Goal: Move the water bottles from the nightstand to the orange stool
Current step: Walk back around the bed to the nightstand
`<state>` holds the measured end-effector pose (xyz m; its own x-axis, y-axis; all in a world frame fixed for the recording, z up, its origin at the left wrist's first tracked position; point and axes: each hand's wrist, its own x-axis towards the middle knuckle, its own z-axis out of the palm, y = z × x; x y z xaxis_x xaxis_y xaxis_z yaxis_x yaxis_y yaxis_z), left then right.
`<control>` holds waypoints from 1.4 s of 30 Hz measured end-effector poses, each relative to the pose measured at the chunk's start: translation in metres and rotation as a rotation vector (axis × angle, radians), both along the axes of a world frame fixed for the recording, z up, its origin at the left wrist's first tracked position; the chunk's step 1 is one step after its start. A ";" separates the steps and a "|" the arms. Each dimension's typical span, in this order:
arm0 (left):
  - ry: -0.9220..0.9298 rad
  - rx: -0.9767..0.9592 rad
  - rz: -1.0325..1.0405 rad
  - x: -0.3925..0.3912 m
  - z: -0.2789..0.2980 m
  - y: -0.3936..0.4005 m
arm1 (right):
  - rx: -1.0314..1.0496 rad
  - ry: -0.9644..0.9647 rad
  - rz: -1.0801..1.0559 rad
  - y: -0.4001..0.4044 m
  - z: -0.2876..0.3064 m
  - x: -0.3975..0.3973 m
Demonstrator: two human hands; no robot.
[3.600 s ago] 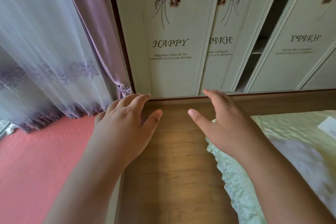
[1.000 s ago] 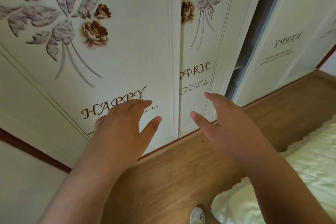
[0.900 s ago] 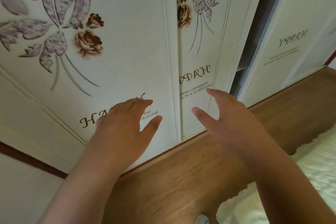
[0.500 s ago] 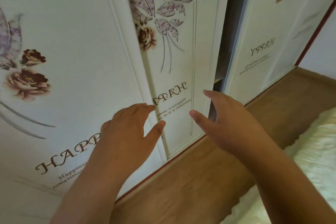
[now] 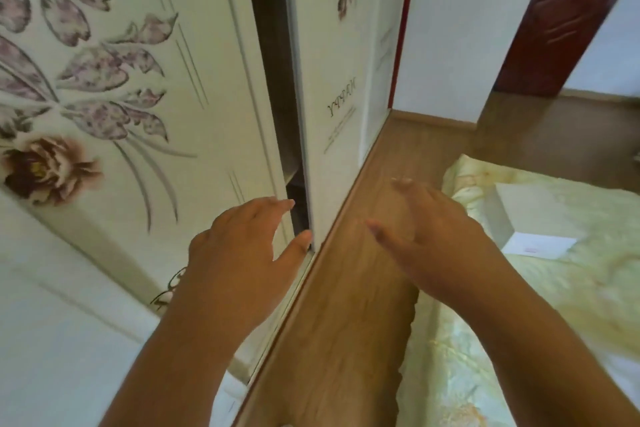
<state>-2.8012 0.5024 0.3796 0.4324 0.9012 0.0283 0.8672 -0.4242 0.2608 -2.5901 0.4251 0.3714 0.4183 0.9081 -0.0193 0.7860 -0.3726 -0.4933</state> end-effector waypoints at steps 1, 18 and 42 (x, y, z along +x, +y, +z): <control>-0.002 0.007 -0.031 0.005 0.002 0.016 | -0.011 -0.004 -0.033 0.008 0.001 0.002; 0.015 -0.033 -0.376 0.092 -0.035 0.174 | -0.093 -0.112 -0.391 0.084 -0.018 0.034; 0.082 0.068 -0.333 0.367 0.004 0.271 | 0.025 -0.020 -0.334 0.195 0.008 0.323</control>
